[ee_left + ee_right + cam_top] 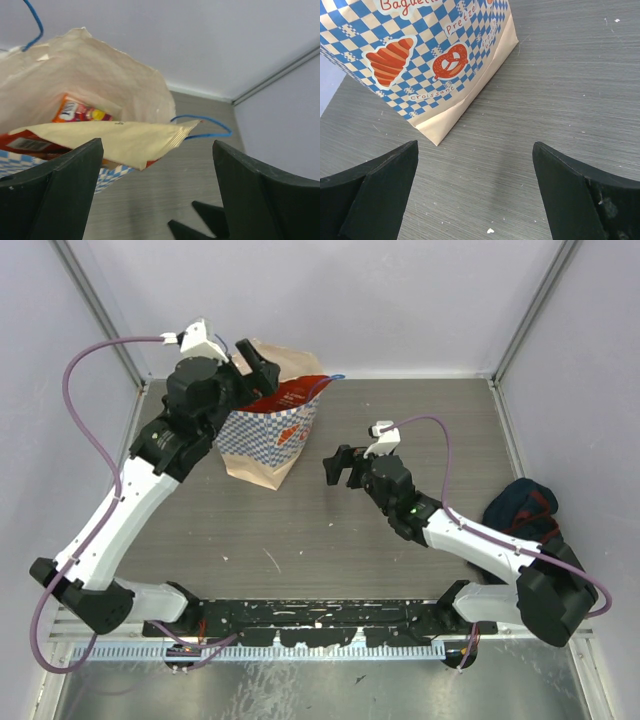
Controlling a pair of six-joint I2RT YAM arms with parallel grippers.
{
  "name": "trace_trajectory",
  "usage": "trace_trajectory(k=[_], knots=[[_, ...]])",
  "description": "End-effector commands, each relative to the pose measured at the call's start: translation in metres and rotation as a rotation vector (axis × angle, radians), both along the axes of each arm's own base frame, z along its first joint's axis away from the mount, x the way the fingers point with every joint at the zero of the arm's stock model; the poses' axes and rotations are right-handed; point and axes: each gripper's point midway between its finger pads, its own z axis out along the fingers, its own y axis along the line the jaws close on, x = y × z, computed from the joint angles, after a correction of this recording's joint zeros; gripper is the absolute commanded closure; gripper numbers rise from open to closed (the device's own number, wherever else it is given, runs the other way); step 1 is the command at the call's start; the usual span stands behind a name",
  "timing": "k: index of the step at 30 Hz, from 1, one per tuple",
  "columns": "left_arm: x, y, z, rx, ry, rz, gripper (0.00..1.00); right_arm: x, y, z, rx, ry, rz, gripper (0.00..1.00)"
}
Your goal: Place the snacks into the paper bag
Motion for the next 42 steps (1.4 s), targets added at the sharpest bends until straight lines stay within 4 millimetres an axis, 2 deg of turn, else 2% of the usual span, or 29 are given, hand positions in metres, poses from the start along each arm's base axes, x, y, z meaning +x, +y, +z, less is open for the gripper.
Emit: trace_trajectory(k=[1,2,4,9,12,17,23,26,29,30,33,37,38,39,42], knots=[[-0.016,0.027,-0.016,0.365,-0.032,0.050,0.06,0.005,0.004,0.009,0.026,-0.016,0.003,0.00],[-0.025,0.034,-0.010,0.385,-0.056,0.054,0.03,0.005,0.005,0.009,0.027,-0.015,0.005,0.00],[-0.031,0.042,-0.013,0.444,-0.081,0.050,0.01,0.005,0.006,0.007,0.028,-0.011,0.009,0.00],[-0.029,0.037,-0.031,0.603,-0.121,-0.033,0.02,0.006,0.010,0.005,0.031,-0.002,0.023,0.00],[-0.020,0.031,-0.037,0.646,-0.122,-0.049,0.02,0.006,0.011,0.005,0.032,-0.001,0.024,0.00],[-0.004,0.009,-0.031,0.687,-0.194,-0.113,0.02,0.005,0.009,0.006,0.029,-0.004,0.019,0.00],[0.029,-0.007,-0.054,0.829,-0.161,-0.144,0.02,0.005,0.006,0.007,0.021,-0.010,0.010,0.00],[0.045,-0.009,-0.061,0.860,-0.141,-0.114,0.02,0.006,0.005,0.007,0.015,-0.012,0.005,0.00],[0.053,-0.011,-0.062,0.830,-0.136,-0.104,0.02,0.006,0.003,0.009,0.011,-0.017,0.001,0.00],[0.054,-0.012,-0.061,0.815,-0.141,-0.108,0.09,0.006,0.003,0.009,0.011,-0.017,0.000,0.00],[0.054,-0.011,-0.055,0.796,-0.151,-0.094,0.40,0.006,0.003,0.008,0.009,-0.016,-0.001,0.00],[0.051,-0.005,-0.044,0.770,-0.160,-0.057,0.82,0.005,0.002,0.009,0.011,-0.018,-0.002,0.00],[0.050,-0.002,-0.041,0.761,-0.160,-0.044,0.96,0.005,0.003,0.009,0.012,-0.018,0.000,0.00],[0.048,0.000,-0.036,0.744,-0.161,-0.028,1.00,0.005,0.003,0.009,0.012,-0.018,0.001,0.00],[0.046,0.009,-0.016,0.681,-0.164,0.037,1.00,0.005,0.005,0.008,0.016,-0.014,0.008,0.00]])
